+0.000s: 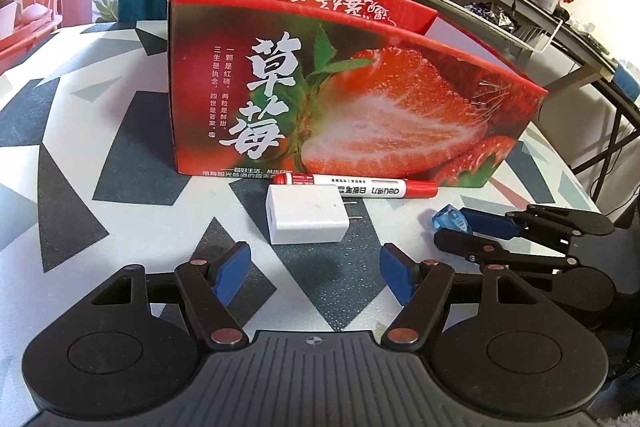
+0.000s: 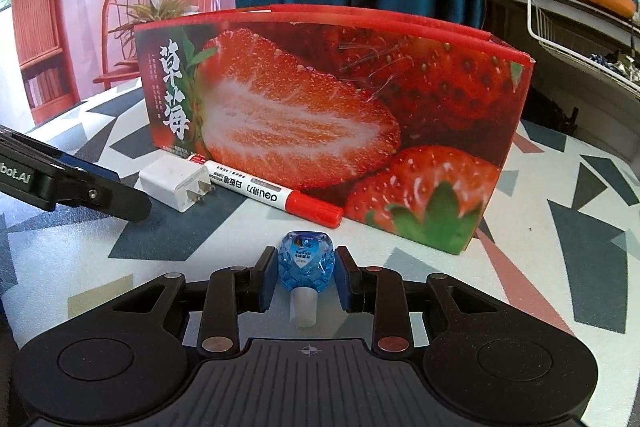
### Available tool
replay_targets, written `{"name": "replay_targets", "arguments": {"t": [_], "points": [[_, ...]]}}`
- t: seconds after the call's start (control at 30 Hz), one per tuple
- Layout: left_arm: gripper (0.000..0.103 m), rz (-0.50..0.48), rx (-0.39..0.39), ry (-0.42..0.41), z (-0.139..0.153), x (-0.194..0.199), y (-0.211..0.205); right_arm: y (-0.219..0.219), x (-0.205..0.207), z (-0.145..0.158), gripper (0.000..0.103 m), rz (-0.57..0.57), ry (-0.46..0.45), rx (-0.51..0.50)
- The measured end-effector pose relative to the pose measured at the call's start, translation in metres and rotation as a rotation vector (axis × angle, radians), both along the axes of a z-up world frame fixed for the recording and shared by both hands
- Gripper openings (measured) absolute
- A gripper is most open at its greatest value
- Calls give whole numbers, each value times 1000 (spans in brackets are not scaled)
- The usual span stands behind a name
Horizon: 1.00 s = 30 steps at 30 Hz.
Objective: Organize rigid objects
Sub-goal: 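Close the left tool on the white charger while the right tool holds the blue tape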
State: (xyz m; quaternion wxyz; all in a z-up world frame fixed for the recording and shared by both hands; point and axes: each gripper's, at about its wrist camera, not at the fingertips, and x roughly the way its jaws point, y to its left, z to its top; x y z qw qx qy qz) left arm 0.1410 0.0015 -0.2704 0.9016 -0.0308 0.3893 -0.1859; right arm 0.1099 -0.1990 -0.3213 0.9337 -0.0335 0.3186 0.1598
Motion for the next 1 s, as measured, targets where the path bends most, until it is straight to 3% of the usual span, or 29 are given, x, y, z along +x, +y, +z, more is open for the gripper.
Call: {"name": "replay_targets", "arguments": {"t": [0.33,0.47,0.67,0.77,0.9,1.0], "points": [[70,84,33,0,5,22,-14,-1,0,-1,28,0,-2,11],[65,82,99,-29,3,29,-34,-3,1,-1,28,4,5,28],[63,153,126,-29,-1,34,-40,-5,1,-1,29,5,7,39],[63,163,125,-32,-4,34,-39,-7,2,-1,29,7,10,53],[51,154,116,-43,-4,33,-41,-8,2,-1,29,7,12,60],[50,161,107,-44,-3,30,-37,-9,3,-1,29,7,14,68]]}}
